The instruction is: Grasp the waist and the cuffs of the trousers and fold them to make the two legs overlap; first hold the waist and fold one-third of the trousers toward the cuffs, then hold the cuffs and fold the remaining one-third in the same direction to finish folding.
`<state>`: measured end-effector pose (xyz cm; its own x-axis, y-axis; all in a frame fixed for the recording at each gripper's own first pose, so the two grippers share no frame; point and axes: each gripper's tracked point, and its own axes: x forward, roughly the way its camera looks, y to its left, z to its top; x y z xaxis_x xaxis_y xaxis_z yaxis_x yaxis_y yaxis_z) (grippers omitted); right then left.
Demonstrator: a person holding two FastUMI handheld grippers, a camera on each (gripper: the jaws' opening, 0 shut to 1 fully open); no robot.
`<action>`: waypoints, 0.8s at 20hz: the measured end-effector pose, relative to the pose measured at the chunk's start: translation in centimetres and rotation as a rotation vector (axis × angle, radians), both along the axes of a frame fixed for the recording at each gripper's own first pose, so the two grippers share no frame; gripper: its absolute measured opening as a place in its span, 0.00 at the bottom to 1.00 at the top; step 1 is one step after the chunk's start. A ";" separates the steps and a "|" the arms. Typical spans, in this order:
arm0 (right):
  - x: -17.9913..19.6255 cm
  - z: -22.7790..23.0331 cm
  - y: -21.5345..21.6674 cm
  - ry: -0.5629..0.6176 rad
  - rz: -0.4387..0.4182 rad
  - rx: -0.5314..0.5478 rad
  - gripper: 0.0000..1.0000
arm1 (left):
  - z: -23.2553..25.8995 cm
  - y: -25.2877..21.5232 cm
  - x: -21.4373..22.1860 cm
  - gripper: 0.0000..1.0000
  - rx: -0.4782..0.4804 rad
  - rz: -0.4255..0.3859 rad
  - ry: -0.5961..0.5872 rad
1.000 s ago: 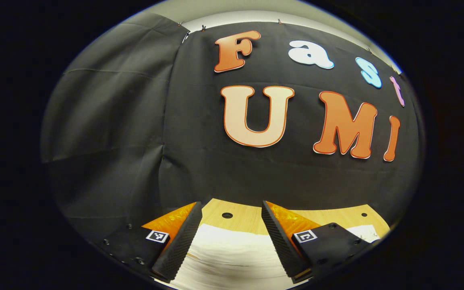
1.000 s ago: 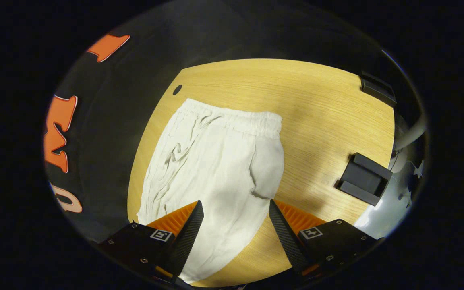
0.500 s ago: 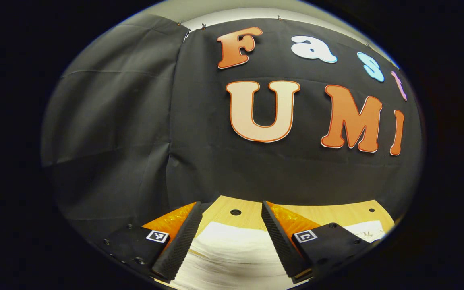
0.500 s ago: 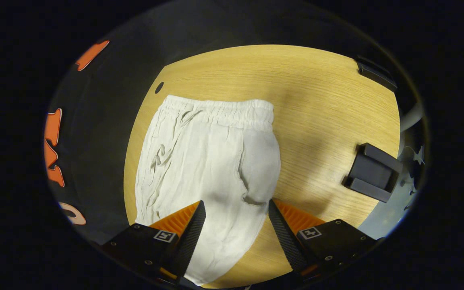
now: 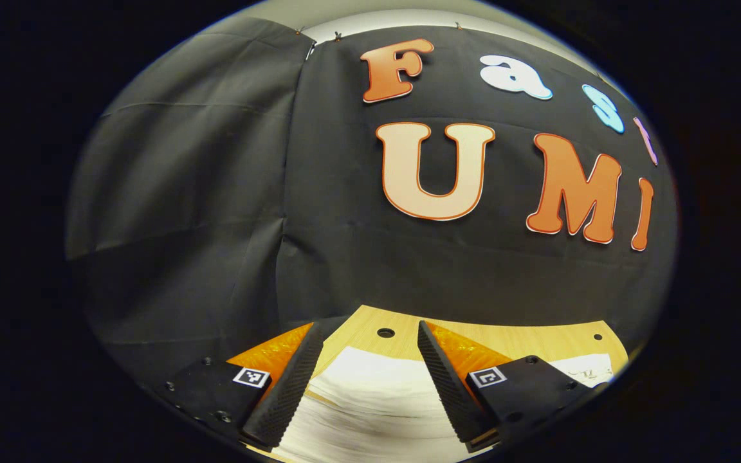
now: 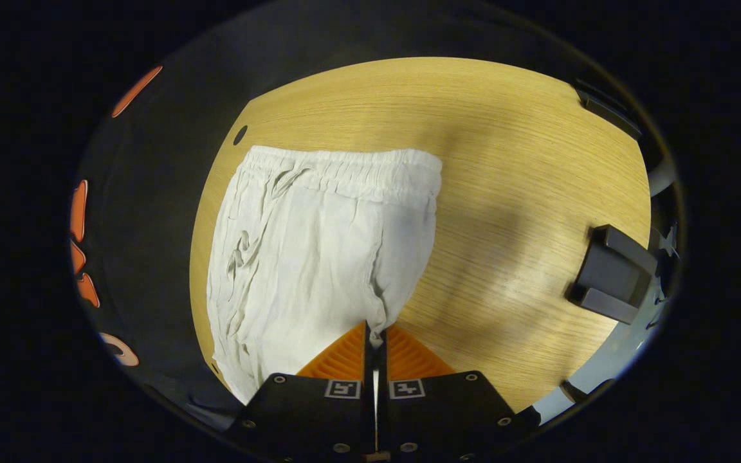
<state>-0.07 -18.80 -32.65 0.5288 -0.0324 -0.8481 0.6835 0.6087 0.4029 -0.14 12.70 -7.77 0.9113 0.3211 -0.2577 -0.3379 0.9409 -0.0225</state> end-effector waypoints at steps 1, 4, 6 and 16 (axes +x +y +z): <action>0.0 0.0 0.0 0.000 0.004 -0.001 0.01 | -0.5 0.2 -0.3 0.96 -0.012 0.010 0.011; 0.0 0.0 0.0 -0.003 0.011 0.008 0.06 | -3.0 1.0 -2.1 0.95 -0.091 0.051 0.074; -0.1 0.0 0.0 -0.001 0.006 0.019 0.01 | -5.2 1.6 -3.2 0.96 -0.182 0.096 0.123; -0.2 0.0 0.0 0.015 0.005 0.043 0.01 | -19.0 -1.0 -6.9 0.99 -0.839 0.379 0.385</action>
